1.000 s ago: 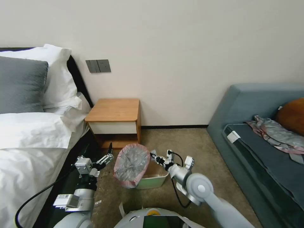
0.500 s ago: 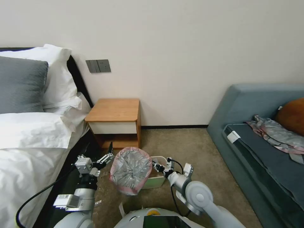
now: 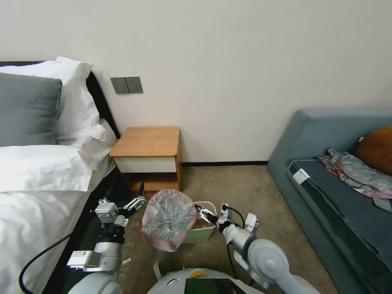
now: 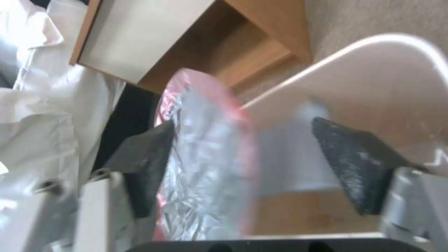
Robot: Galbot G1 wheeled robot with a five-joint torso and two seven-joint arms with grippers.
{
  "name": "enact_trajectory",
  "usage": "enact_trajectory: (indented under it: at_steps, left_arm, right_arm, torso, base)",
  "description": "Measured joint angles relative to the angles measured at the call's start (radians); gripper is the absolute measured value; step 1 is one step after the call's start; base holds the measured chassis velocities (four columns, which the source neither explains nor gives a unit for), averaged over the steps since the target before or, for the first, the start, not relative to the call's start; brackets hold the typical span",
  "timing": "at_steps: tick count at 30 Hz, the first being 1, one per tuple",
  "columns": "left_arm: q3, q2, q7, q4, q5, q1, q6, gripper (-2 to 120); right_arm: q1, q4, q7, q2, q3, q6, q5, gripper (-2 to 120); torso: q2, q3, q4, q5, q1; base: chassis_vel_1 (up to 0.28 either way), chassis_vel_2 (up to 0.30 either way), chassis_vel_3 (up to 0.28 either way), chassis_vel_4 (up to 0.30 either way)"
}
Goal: Pick up the garbage bag from the table and place it over the trash can.
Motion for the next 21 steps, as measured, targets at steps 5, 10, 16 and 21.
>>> enact_trajectory:
  at_steps: [5,10,16,21]
  left_arm:
    - [0.001,0.005,0.001,0.000,-0.001,0.000,0.000,100]
    - [0.009,0.008,0.003,0.000,0.000,0.002,0.000,100]
    - [0.032,0.016,0.009,0.000,0.010,0.005,0.009,100]
    - [0.054,0.018,0.005,0.000,0.075,0.028,0.032,100]
  right_arm:
    - [-0.010,0.030,0.014,-0.021,0.029,0.003,0.003,95]
    - [-0.010,0.064,0.018,-0.048,0.076,0.005,0.017,100]
    - [-0.012,0.067,0.015,-0.022,0.097,0.006,0.010,100]
    - [-0.007,0.052,0.007,0.015,0.116,0.007,-0.001,100]
  torso:
    - [0.000,0.000,0.0000,0.0000,0.000]
    - [0.000,0.000,0.0000,-0.0001,0.000]
    - [0.000,0.000,0.0000,0.0000,0.000]
    - [0.000,0.000,0.0001,0.0000,0.000]
  base:
    - [0.000,0.000,0.000,0.000]
    - [0.000,0.000,0.000,0.000]
    - [0.000,0.000,0.000,0.000]
    - [0.000,0.000,0.000,0.000]
